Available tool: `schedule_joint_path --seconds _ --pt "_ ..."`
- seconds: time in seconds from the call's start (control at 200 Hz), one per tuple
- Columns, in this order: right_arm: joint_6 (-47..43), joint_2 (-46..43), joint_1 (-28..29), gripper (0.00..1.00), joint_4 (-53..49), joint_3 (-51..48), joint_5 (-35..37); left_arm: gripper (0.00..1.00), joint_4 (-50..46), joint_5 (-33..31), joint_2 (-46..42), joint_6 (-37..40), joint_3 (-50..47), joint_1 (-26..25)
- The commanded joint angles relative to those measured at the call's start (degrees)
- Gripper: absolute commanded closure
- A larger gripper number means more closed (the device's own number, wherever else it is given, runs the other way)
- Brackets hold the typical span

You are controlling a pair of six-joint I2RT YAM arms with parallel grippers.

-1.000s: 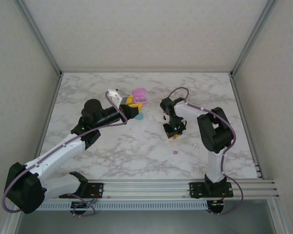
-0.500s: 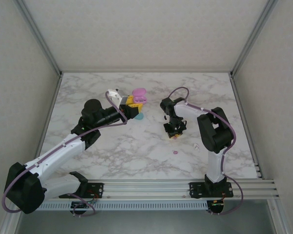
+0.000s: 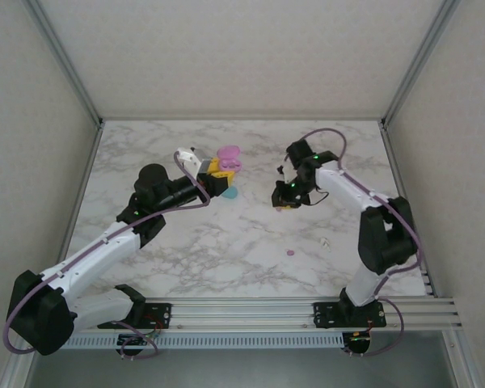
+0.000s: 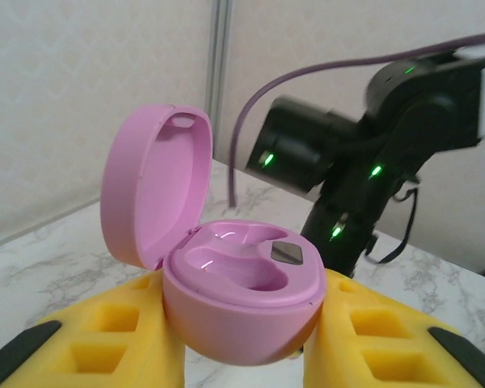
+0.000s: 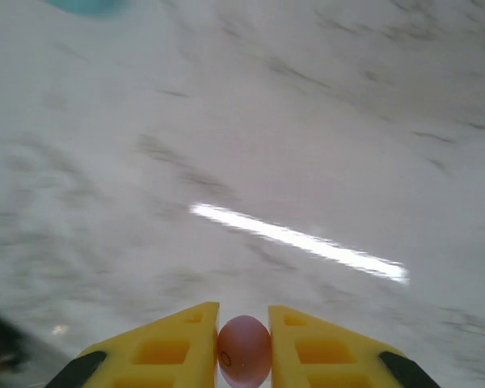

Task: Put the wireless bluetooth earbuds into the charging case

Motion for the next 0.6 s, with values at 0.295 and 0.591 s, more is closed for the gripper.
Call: schedule_joint_path --seconds 0.295,0.591 --pt "14.0 -8.1 -3.1 0.8 10.7 3.4 -33.0 0.75 0.5 0.2 0.4 5.5 -1.5 2.9" --pt "15.0 -11.6 -1.9 0.81 10.0 7.9 -28.8 0.75 7.9 3.9 2.6 8.0 -4.3 2.5"
